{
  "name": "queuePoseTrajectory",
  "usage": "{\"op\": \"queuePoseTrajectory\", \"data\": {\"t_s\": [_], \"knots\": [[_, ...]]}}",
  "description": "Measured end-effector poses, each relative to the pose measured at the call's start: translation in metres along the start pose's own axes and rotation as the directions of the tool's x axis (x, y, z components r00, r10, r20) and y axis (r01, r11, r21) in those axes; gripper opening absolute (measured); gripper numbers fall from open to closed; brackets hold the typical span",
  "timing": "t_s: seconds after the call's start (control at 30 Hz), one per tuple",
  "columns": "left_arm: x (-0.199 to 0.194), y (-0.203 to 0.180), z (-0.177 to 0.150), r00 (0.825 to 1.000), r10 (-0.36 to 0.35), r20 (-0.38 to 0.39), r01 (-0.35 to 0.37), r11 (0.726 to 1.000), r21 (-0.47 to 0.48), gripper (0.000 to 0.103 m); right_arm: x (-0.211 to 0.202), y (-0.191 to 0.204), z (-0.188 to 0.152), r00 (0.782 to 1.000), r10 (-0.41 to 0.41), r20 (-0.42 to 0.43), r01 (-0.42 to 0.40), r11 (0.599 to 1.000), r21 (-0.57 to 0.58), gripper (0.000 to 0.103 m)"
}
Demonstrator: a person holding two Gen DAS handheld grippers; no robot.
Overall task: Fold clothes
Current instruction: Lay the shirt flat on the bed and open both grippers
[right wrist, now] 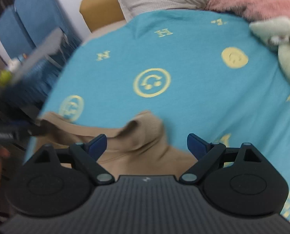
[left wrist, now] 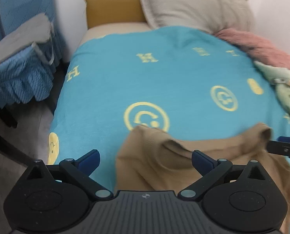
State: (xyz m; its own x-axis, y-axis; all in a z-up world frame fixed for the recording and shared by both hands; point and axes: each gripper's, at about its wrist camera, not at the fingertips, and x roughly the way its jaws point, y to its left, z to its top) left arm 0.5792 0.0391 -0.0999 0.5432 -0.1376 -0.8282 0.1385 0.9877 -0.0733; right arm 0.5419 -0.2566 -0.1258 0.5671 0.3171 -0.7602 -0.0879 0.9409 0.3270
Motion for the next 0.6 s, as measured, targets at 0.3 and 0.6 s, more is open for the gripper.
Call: {"op": "queuePoseTrajectory", "data": {"t_s": [0.3, 0.6], "knots": [[-0.132, -0.027, -0.11, 0.97, 0.031, 0.24, -0.034, 0.999, 0.008, 0.102, -0.122, 0.037, -0.097, 0.979, -0.058, 0.198, 0.06, 0.998, -0.007, 0.091], [-0.274, -0.041, -0.266, 0.923, 0.019, 0.383, 0.0, 0.999, -0.05, 0.102, -0.262, 0.067, -0.223, 0.924, -0.071, 0.376, 0.074, 0.997, 0.008, 0.091]]}}
